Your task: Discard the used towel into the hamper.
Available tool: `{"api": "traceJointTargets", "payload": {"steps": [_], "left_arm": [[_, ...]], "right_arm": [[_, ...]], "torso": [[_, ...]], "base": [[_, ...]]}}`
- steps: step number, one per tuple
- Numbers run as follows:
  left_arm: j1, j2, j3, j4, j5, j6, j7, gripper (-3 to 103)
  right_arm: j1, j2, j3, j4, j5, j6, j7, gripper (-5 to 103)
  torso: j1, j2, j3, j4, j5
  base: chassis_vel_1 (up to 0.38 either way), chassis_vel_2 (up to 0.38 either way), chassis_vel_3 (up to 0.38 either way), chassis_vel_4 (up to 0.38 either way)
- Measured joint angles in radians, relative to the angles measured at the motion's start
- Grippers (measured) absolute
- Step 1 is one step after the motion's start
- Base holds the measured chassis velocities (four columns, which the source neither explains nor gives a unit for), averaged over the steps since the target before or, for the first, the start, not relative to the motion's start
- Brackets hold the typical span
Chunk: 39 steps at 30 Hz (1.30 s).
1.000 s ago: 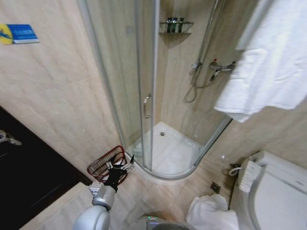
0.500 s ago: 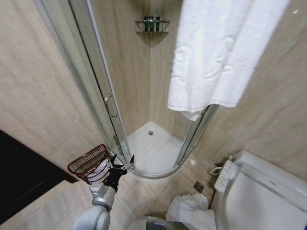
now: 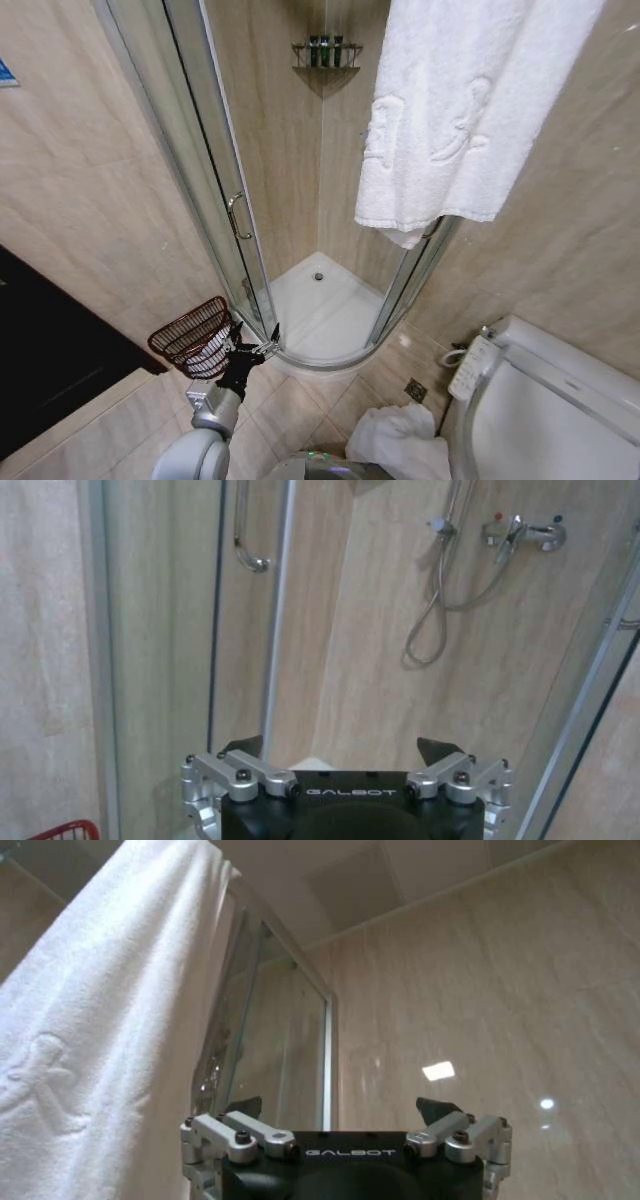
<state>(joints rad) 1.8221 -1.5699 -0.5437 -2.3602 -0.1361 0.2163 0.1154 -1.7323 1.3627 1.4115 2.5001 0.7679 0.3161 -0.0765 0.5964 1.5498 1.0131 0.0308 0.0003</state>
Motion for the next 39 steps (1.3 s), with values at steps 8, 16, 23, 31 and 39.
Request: {"api": "traceJointTargets", "payload": {"steps": [8,16,23,31,39], "left_arm": [[0.000,0.000,0.000,0.000,0.000,0.000,0.000,100],[0.000,0.000,0.000,0.000,0.000,0.000,0.000,100],[0.000,0.000,0.000,0.000,0.000,0.000,0.000,100],[0.000,0.000,0.000,0.000,0.000,0.000,0.000,100],[0.000,0.000,0.000,0.000,0.000,0.000,0.000,100]], "right_arm": [[0.000,0.000,0.000,0.000,0.000,0.000,0.000,100],[0.000,0.000,0.000,0.000,0.000,0.000,0.000,100],[0.000,0.000,0.000,0.000,0.000,0.000,0.000,100],[0.000,0.000,0.000,0.000,0.000,0.000,0.000,100],[0.000,0.000,0.000,0.000,0.000,0.000,0.000,100]], "torso": [[0.000,0.000,0.000,0.0001,-0.0005],[0.000,0.000,0.000,0.0001,-0.0004],[0.000,0.000,0.000,0.0001,-0.0003],[0.000,0.000,0.000,0.0001,-0.0001],[0.000,0.000,0.000,-0.0001,-0.0003]], "base": [[0.000,0.000,0.000,0.000],[0.000,0.000,0.000,0.000],[0.000,0.000,0.000,0.000],[0.000,0.000,0.000,0.000],[0.058,0.062,-0.062,-0.064]]}}
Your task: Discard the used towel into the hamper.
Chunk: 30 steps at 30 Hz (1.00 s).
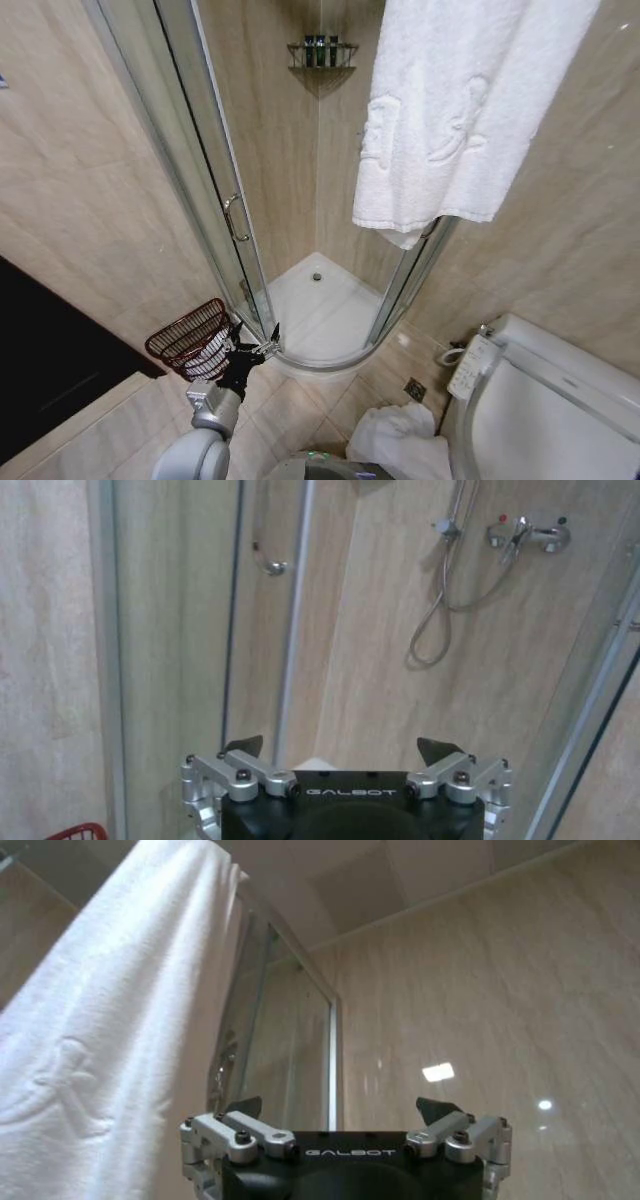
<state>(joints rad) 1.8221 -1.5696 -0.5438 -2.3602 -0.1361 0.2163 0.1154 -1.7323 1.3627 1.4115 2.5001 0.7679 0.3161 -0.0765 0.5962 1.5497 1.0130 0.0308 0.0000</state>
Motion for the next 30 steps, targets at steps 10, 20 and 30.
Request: {"api": "traceJointTargets", "payload": {"steps": [10,20,30], "left_arm": [[0.000,0.000,0.000,0.000,0.000,0.000,0.000,100],[0.000,0.000,0.000,0.000,0.000,0.000,0.000,100],[0.000,0.000,0.000,0.000,0.000,0.000,0.000,100]], "right_arm": [[0.000,0.000,0.000,0.000,0.000,0.000,0.000,100],[0.000,0.000,0.000,0.000,0.000,0.000,0.000,100],[0.000,-0.001,0.000,0.000,0.000,0.000,0.000,100]], "torso": [[0.000,0.000,0.000,0.0002,0.0006],[0.000,0.000,0.000,0.0002,-0.0002],[0.000,0.000,0.000,0.0001,0.0000]], "base": [[0.055,0.059,-0.049,-0.031],[-0.013,-0.006,0.005,0.006],[0.000,0.000,0.000,0.000]]}}
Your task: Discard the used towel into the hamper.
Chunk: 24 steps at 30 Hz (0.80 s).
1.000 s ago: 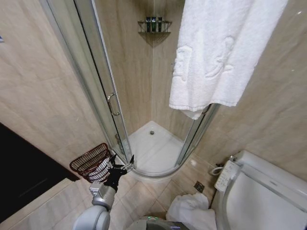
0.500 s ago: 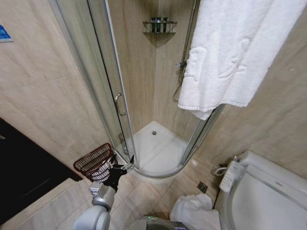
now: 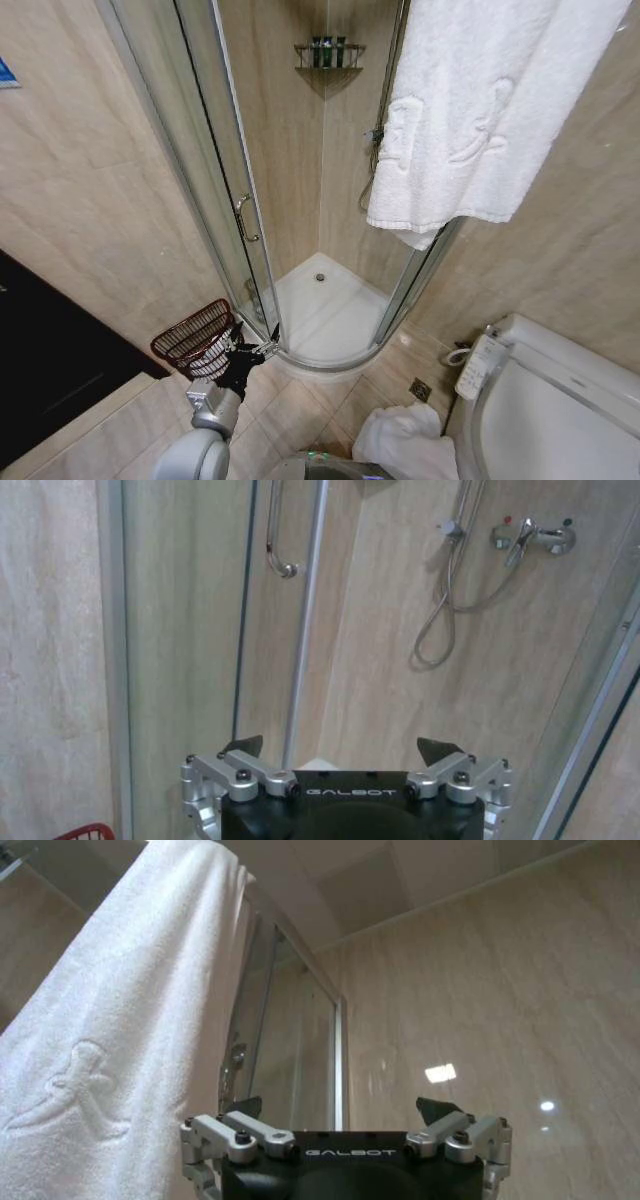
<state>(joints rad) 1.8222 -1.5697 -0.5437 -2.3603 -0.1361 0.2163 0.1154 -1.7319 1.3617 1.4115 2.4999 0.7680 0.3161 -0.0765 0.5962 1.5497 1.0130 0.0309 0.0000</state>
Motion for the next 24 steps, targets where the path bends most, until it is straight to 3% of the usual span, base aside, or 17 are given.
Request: {"api": "traceJointTargets", "payload": {"steps": [4,8,12,15,23,24], "left_arm": [[0.000,0.000,0.000,0.000,0.000,0.000,0.000,100],[0.000,0.000,0.000,0.000,0.000,0.000,0.000,100],[0.000,0.000,0.000,0.000,0.000,0.000,0.000,100],[0.000,0.000,0.000,0.000,0.000,0.000,0.000,100],[0.000,0.000,0.000,0.000,0.000,0.000,0.000,100],[0.000,0.000,0.000,0.000,0.000,0.000,0.000,100]], "right_arm": [[0.016,-0.026,0.001,-0.005,0.010,-0.009,0.003,100],[0.099,-0.160,0.014,-0.034,0.068,-0.064,0.025,100],[0.138,-0.223,0.021,-0.048,0.095,-0.091,0.035,100],[0.212,-0.342,0.031,-0.074,0.147,-0.139,0.055,100],[0.317,-0.509,0.047,-0.111,0.219,-0.208,0.084,100],[0.347,-0.559,0.053,-0.122,0.241,-0.229,0.092,100]], "torso": [[0.000,0.000,0.000,-0.0004,0.0004],[0.000,0.000,0.000,0.0001,0.0003],[0.000,0.000,0.000,0.0001,0.0003],[0.000,0.000,0.000,0.0000,0.0002],[0.000,0.000,0.000,0.0001,0.0001],[0.000,0.000,0.000,0.0001,0.0001]], "base": [[0.000,0.000,0.000,0.000],[0.000,0.000,0.000,0.000],[0.000,0.000,0.000,0.000],[0.000,0.000,0.000,0.000],[0.000,0.000,0.000,0.000],[0.000,0.000,0.000,0.000]]}}
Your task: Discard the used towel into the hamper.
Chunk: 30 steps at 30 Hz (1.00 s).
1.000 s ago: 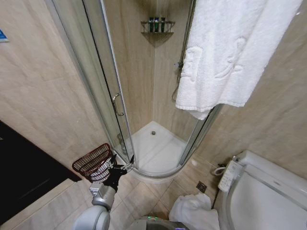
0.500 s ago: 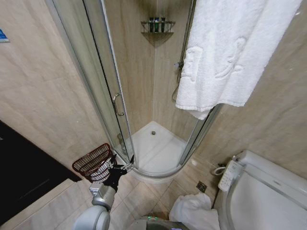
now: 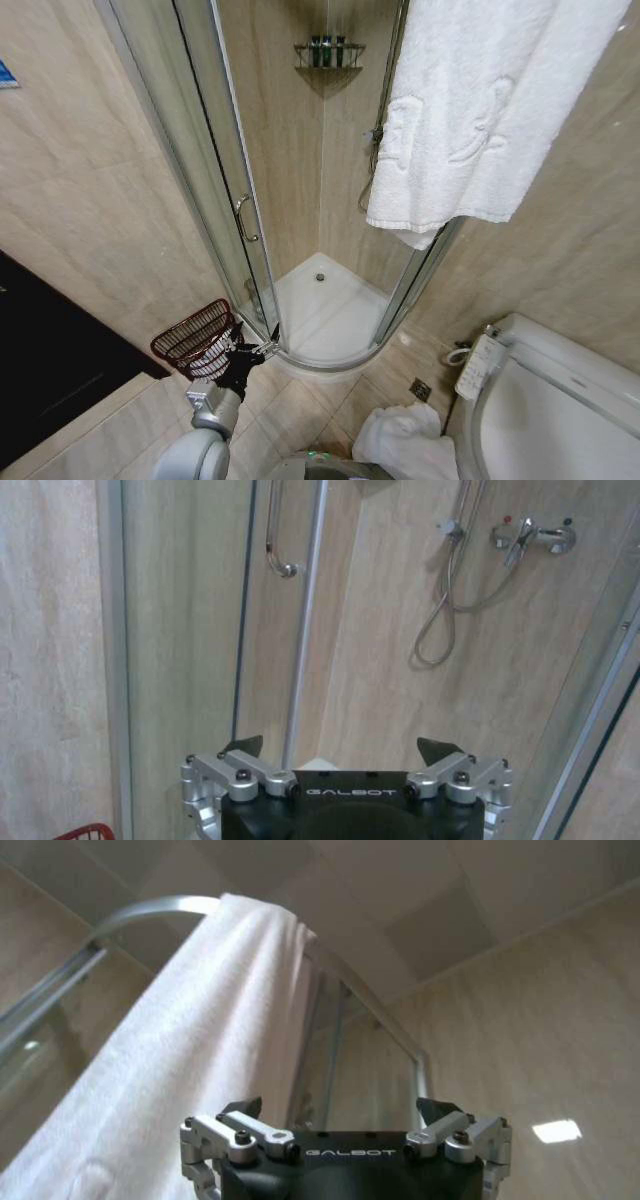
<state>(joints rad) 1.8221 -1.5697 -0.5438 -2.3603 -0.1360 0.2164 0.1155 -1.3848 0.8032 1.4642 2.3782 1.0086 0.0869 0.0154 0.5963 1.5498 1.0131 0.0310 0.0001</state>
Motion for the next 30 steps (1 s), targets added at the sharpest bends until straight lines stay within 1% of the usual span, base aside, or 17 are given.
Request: {"api": "traceJointTargets", "payload": {"steps": [2,3,4,5,6,7,8,13,14,15,17,18,19,22,23,26,30], "left_arm": [[0.000,0.000,0.000,0.000,0.000,0.000,0.000,100],[0.000,0.000,0.000,0.000,0.000,0.000,0.000,100],[0.000,0.000,0.000,0.000,0.000,0.000,0.000,100],[0.000,0.000,0.000,0.000,0.000,0.000,0.000,100],[0.000,0.000,0.000,0.000,0.000,0.000,0.000,100],[0.000,0.000,0.000,0.000,0.000,0.000,0.000,100],[0.000,0.000,0.000,0.000,0.000,0.000,0.000,100],[0.000,0.000,0.000,0.000,0.000,0.000,0.000,100],[0.000,0.000,0.000,0.000,0.000,0.000,0.000,100],[0.000,0.000,0.000,0.000,0.000,0.000,0.000,100],[0.000,0.000,0.000,0.000,0.000,0.000,0.000,100],[0.000,0.000,0.000,0.000,0.000,0.000,0.000,100],[0.000,0.000,0.000,0.000,0.000,0.000,0.000,100],[0.000,0.000,0.000,0.000,0.000,0.000,0.000,100],[0.000,0.000,0.000,0.000,0.000,0.000,0.000,100],[0.000,0.000,0.000,0.000,0.000,0.000,0.000,100],[0.000,0.000,0.000,0.000,0.000,0.000,0.000,100]], "right_arm": [[0.034,-0.055,0.005,-0.012,0.024,-0.023,0.009,100],[0.034,-0.055,0.005,-0.012,0.024,-0.023,0.009,100],[0.060,-0.095,0.009,-0.021,0.041,-0.039,0.016,100],[0.077,-0.124,0.012,-0.026,0.053,-0.050,0.021,100],[0.077,-0.124,0.012,-0.026,0.053,-0.050,0.021,100],[0.086,-0.138,0.013,-0.029,0.059,-0.056,0.023,100],[0.089,-0.143,0.014,-0.030,0.062,-0.058,0.024,100],[0.091,-0.148,0.017,-0.032,0.066,-0.062,0.025,100],[0.092,-0.164,0.038,-0.026,0.084,-0.073,0.030,100],[0.092,-0.164,0.038,-0.026,0.084,-0.073,0.030,100],[0.092,-0.191,0.082,-0.010,0.117,-0.092,0.037,100],[0.090,-0.222,0.132,0.009,0.156,-0.114,0.046,100],[0.090,-0.222,0.132,0.009,0.156,-0.114,0.046,100],[0.085,-0.293,0.252,0.053,0.246,-0.165,0.067,100],[0.085,-0.293,0.252,0.053,0.246,-0.165,0.067,100],[0.084,-0.363,0.355,0.094,0.319,-0.210,0.088,100],[0.099,-0.392,0.325,0.120,0.301,-0.212,0.091,100]], "torso": [[0.000,0.000,0.000,0.0000,0.0000],[0.000,0.000,0.000,0.0000,0.0000],[0.000,0.000,0.000,0.0000,0.0000],[0.000,0.000,0.000,0.0001,-0.0008],[0.000,0.000,0.000,0.0001,-0.0008],[0.000,0.000,0.000,0.0002,-0.0009],[0.000,0.000,0.000,0.0000,0.0000],[0.000,0.000,0.000,-0.0002,0.0005],[0.000,0.000,0.000,0.0000,0.0006],[0.000,0.000,0.000,0.0000,0.0006],[0.000,0.000,0.000,0.0000,-0.0001],[0.000,0.000,0.000,-0.0001,-0.0005],[0.000,0.000,0.000,-0.0001,-0.0005],[0.000,0.000,0.000,-0.0001,-0.0002],[0.000,0.000,0.000,-0.0001,-0.0002],[0.000,0.000,0.000,-0.0003,0.0000],[0.000,0.000,0.000,-0.0001,-0.0014]], "base": [[0.000,0.000,0.000,0.000],[0.000,0.000,0.000,0.000],[0.000,0.000,0.000,0.000],[0.000,0.000,0.000,0.000],[0.000,0.000,0.000,0.000],[0.000,0.000,0.000,0.000],[0.000,0.000,0.000,0.000],[0.000,0.000,0.000,0.000],[0.000,0.000,0.000,0.000],[0.000,0.000,0.000,0.000],[0.000,0.000,0.000,0.000],[0.000,0.000,0.000,0.000],[0.000,0.000,0.000,0.000],[0.000,0.000,0.000,0.000],[0.000,0.000,0.000,0.000],[0.000,0.000,0.000,0.000],[0.000,0.000,0.000,0.000]]}}
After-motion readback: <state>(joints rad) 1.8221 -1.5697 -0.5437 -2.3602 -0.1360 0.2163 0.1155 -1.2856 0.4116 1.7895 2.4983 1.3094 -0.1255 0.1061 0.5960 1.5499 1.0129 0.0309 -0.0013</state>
